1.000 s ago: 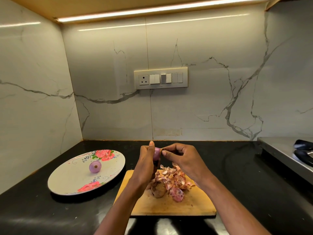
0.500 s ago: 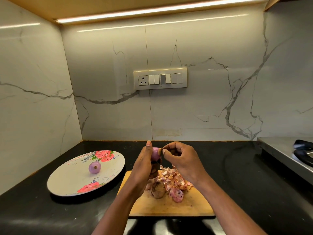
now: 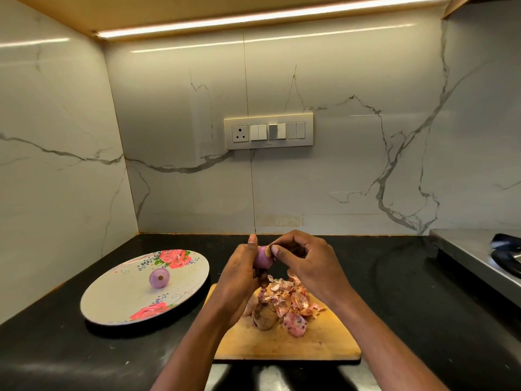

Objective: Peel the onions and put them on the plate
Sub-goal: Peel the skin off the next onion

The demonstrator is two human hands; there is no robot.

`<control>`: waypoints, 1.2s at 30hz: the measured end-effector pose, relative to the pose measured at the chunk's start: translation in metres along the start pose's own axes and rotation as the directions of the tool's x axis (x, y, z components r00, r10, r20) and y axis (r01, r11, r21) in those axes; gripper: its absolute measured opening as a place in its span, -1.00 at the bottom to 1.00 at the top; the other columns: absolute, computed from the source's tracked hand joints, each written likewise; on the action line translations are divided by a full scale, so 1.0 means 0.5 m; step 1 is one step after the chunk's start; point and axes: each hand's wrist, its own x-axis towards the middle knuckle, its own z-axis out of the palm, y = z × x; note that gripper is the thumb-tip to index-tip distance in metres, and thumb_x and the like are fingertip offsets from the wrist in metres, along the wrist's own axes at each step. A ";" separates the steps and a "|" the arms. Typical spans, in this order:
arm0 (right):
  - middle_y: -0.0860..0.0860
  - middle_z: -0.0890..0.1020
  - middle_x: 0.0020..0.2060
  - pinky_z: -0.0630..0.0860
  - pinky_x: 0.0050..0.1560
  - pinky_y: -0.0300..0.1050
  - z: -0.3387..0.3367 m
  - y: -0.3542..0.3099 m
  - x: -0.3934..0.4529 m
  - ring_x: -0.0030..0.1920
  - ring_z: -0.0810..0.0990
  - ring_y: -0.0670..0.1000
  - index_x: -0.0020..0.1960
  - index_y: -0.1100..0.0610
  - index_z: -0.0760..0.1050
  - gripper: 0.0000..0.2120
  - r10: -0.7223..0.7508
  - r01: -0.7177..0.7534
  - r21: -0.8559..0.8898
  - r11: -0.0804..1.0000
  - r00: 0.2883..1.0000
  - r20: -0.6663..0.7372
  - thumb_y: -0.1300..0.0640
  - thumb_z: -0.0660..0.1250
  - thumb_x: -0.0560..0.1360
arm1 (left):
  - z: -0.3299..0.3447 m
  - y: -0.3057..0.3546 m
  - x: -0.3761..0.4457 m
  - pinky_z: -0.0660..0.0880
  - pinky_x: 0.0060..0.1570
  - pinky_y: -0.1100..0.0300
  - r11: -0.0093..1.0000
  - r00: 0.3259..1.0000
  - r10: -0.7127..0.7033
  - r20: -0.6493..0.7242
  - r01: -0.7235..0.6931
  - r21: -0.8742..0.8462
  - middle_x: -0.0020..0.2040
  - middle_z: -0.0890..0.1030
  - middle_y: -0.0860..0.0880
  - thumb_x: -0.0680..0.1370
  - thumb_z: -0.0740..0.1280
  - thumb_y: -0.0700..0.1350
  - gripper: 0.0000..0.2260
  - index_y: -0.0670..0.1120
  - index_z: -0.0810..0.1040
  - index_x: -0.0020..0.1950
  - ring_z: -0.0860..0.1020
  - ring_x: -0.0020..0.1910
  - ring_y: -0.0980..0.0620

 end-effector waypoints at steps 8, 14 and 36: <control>-0.22 0.69 -0.08 0.57 0.01 -0.31 -0.016 -0.001 0.003 0.05 0.62 -0.19 0.06 -0.07 0.68 -0.87 -0.061 0.061 -0.014 0.998 0.998 0.028 0.03 0.44 0.52 | 0.001 0.004 -0.003 0.53 -0.18 0.24 0.998 1.000 0.031 0.001 -0.031 -0.049 0.09 0.54 -0.23 0.63 0.18 0.13 -0.64 -0.13 0.49 0.21 0.49 -0.19 0.03; -0.13 0.68 -0.10 0.53 -0.25 -0.42 -0.013 0.006 0.006 -0.05 0.63 -0.22 0.09 0.04 0.65 -0.84 0.047 -0.047 0.002 0.999 0.990 -0.137 0.03 0.41 0.54 | -0.003 0.012 -0.009 0.56 -0.05 0.18 0.994 0.995 0.095 0.043 -0.092 -0.060 0.09 0.64 -0.06 0.46 0.39 -0.02 -0.65 -0.01 0.54 0.24 0.61 -0.02 -0.01; -0.19 0.69 -0.20 0.19 -0.26 -0.57 -0.029 -0.007 -0.017 -0.28 0.41 -0.30 -0.04 -0.05 0.67 -0.88 -0.319 0.287 -0.637 0.716 0.945 0.068 -0.03 0.52 0.45 | -0.012 -0.007 -0.002 0.60 -0.03 0.26 0.967 0.978 0.203 -0.037 -0.194 0.167 0.06 0.67 -0.02 0.42 0.37 0.15 -0.58 -0.02 0.55 0.19 0.67 -0.01 0.12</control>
